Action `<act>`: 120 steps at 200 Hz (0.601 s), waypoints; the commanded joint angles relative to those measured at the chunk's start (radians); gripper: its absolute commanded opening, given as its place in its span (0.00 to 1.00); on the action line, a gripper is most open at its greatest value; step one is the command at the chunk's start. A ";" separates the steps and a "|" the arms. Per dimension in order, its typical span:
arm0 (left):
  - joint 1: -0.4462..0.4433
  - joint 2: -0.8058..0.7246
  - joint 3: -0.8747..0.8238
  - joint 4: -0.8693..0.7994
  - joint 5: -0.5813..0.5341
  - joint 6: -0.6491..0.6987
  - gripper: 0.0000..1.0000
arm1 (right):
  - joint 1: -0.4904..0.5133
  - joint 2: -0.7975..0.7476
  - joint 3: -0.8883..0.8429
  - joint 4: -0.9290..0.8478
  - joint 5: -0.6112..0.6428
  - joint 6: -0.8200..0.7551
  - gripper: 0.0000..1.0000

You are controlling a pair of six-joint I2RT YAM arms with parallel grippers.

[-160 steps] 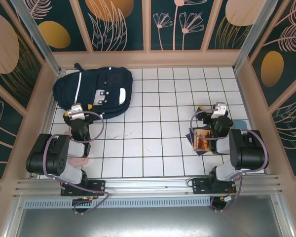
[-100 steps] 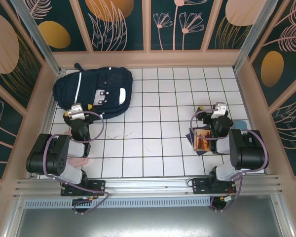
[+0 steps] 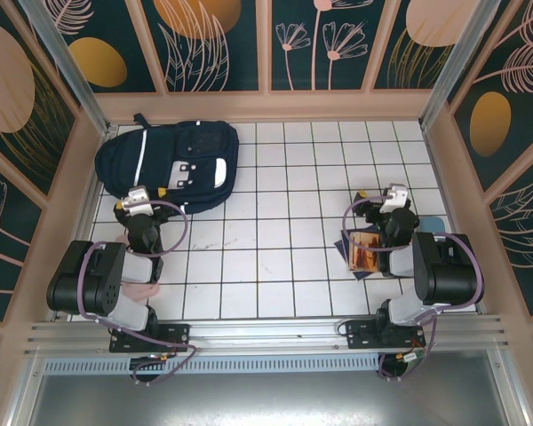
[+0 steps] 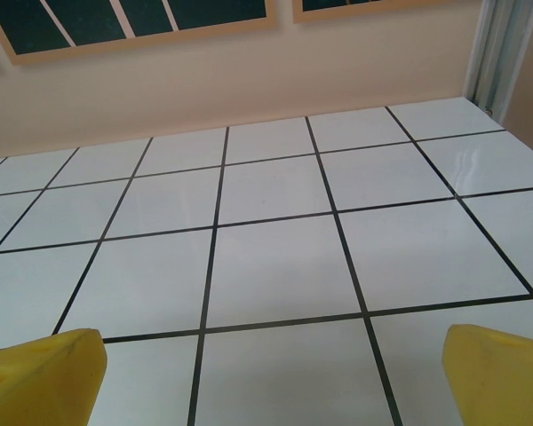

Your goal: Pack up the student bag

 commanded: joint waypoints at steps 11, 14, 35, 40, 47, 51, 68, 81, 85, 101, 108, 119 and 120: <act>0.008 -0.132 -0.010 -0.069 -0.031 -0.014 0.99 | 0.002 -0.133 -0.035 -0.001 0.035 0.013 0.99; 0.007 -0.145 -0.007 -0.087 -0.035 -0.013 0.99 | 0.003 -0.148 -0.032 -0.017 0.035 0.012 0.99; 0.007 -0.273 0.040 -0.312 -0.059 -0.036 0.99 | 0.018 -0.258 0.032 -0.231 0.070 0.030 0.99; 0.007 -0.304 0.048 -0.357 -0.064 -0.050 0.99 | 0.021 -0.284 0.049 -0.279 0.074 0.032 0.99; 0.007 -0.343 0.058 -0.420 -0.069 -0.070 0.99 | 0.031 -0.318 0.071 -0.338 0.082 0.045 0.99; 0.008 -0.366 0.067 -0.456 -0.070 -0.081 0.99 | 0.034 -0.335 0.084 -0.372 0.106 0.057 0.99; 0.007 -0.453 0.115 -0.626 -0.061 -0.146 0.99 | 0.054 -0.408 0.151 -0.543 0.143 0.119 0.99; 0.007 -0.502 0.163 -0.748 -0.046 -0.223 0.99 | 0.074 -0.456 0.214 -0.697 0.198 0.199 0.99; 0.007 -0.513 0.177 -0.781 -0.031 -0.246 0.99 | 0.075 -0.466 0.239 -0.760 0.209 0.233 0.99; 0.007 -0.528 0.257 -0.897 0.063 -0.335 0.99 | 0.075 -0.474 0.348 -0.987 0.201 0.358 0.99; 0.007 -0.517 0.293 -0.941 0.110 -0.368 0.99 | 0.076 -0.466 0.389 -1.062 0.166 0.387 0.99; 0.007 -0.483 0.357 -0.986 0.208 -0.354 0.99 | 0.076 -0.453 0.431 -1.128 0.095 0.419 0.99; 0.007 -0.478 0.362 -0.989 0.215 -0.352 0.99 | 0.076 -0.452 0.434 -1.132 0.094 0.424 0.99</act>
